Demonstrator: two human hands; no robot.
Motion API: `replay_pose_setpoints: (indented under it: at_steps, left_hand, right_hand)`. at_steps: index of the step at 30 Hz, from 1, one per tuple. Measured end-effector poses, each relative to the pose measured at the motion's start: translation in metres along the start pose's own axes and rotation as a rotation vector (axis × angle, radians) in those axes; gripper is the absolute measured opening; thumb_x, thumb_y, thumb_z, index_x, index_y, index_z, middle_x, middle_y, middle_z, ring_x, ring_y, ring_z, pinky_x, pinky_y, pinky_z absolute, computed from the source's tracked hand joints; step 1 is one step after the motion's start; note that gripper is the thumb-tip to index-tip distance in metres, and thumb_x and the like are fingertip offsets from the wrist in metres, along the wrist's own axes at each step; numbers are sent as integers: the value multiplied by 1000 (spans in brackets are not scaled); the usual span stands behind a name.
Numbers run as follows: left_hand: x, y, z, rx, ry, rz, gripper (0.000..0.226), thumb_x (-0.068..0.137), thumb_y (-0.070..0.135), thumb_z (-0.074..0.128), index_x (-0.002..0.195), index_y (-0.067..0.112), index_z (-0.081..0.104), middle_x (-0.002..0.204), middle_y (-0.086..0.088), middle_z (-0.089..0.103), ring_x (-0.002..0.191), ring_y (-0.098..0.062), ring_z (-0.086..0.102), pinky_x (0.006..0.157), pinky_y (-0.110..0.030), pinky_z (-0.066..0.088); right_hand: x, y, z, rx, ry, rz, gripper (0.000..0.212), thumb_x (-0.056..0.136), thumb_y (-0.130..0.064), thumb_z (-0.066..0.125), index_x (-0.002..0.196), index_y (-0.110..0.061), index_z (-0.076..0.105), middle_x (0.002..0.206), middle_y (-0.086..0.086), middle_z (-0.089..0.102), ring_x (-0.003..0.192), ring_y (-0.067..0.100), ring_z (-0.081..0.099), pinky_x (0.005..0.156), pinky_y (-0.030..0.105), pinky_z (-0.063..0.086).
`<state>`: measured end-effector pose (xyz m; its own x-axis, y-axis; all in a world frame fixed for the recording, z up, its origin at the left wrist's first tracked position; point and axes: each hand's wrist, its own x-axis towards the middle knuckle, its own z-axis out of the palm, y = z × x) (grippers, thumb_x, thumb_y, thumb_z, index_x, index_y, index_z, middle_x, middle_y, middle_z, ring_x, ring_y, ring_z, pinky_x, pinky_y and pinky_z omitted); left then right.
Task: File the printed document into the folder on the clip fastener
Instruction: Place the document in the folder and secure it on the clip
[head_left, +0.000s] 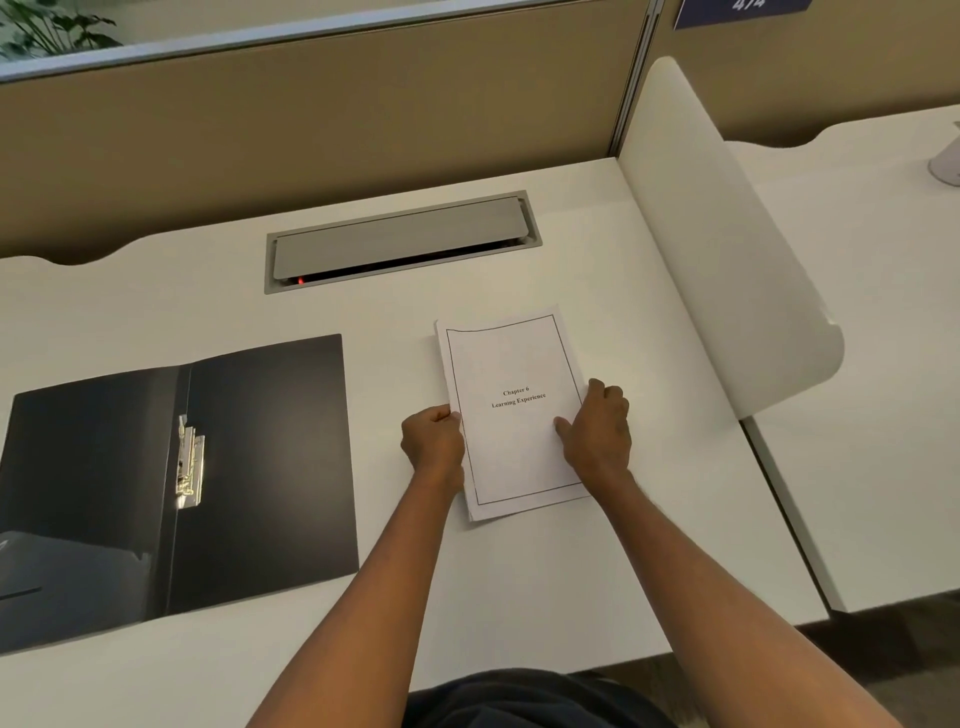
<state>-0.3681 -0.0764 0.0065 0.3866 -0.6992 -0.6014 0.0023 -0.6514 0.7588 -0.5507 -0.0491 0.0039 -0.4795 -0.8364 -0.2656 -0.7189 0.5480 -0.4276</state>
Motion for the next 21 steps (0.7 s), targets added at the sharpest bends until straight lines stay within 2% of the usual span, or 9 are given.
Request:
replay_pose_setpoints:
  at_steps: [2, 4, 7, 10, 13, 15, 17, 19, 21]
  left_hand:
    - [4, -2, -4, -61, -29, -49, 18, 91, -2, 66, 96, 8, 79, 93, -10, 75, 74, -25, 63, 77, -37, 58]
    - [9, -4, -8, -103, -76, -92, 20, 91, -3, 67, 107, 2, 77, 99, -15, 76, 76, -26, 66, 78, -40, 59]
    - [14, -6, -16, -135, -137, -107, 21, 92, -3, 68, 112, 1, 74, 93, -13, 75, 81, -28, 66, 67, -34, 60]
    - [17, -5, -26, -180, -172, -112, 21, 92, -2, 70, 112, 6, 73, 89, -6, 75, 78, -24, 68, 59, -28, 59]
    - [22, -4, -38, -213, -202, -117, 22, 93, -1, 70, 113, 7, 72, 97, -8, 76, 79, -19, 73, 63, -27, 59]
    - [26, -3, -49, -240, -216, -119, 21, 93, -1, 70, 112, 8, 72, 99, -7, 76, 82, -18, 74, 65, -27, 59]
    - [32, -2, -61, -259, -218, -118, 18, 93, 0, 70, 108, 10, 72, 99, -6, 77, 82, -17, 74, 65, -25, 58]
    - [38, 0, -75, -262, -214, -115, 16, 92, 1, 72, 104, 11, 72, 96, -5, 77, 80, -15, 74, 63, -24, 58]
    - [45, 1, -90, -269, -214, -116, 18, 91, 1, 73, 106, 12, 72, 96, -5, 77, 82, -16, 74, 67, -25, 57]
  right_hand:
    - [0, 1, 0, 10, -2, 4, 58, 88, -24, 75, 133, -4, 45, 132, 16, 49, 126, 32, 47, 93, 40, 49]
    - [1, 4, -1, 34, -8, 7, 59, 89, -26, 74, 135, -3, 45, 134, 16, 48, 127, 32, 46, 95, 41, 48]
    - [7, 10, -4, 138, -37, 10, 62, 91, -29, 71, 141, -2, 44, 137, 17, 48, 131, 33, 45, 100, 43, 46]
    - [15, 15, -10, 280, -62, 28, 63, 93, -32, 69, 144, -1, 45, 136, 16, 52, 128, 33, 51, 104, 42, 45]
    - [20, 13, -14, 424, -106, 63, 58, 95, -35, 65, 140, -2, 51, 116, 7, 66, 114, 26, 60, 95, 34, 45]
    - [20, 10, -13, 535, -168, 88, 58, 95, -39, 64, 140, -4, 52, 104, 3, 69, 104, 21, 59, 93, 36, 47]
    - [18, 5, -11, 632, -237, 113, 61, 95, -41, 64, 142, -4, 50, 114, 11, 68, 100, 21, 59, 97, 44, 52]
    - [14, -1, -9, 704, -297, 130, 60, 95, -41, 66, 141, -5, 50, 118, 11, 67, 95, 20, 60, 88, 40, 55]
    - [9, -10, -6, 734, -374, 104, 49, 96, -40, 66, 132, -8, 58, 110, 3, 69, 90, 16, 62, 83, 35, 55]
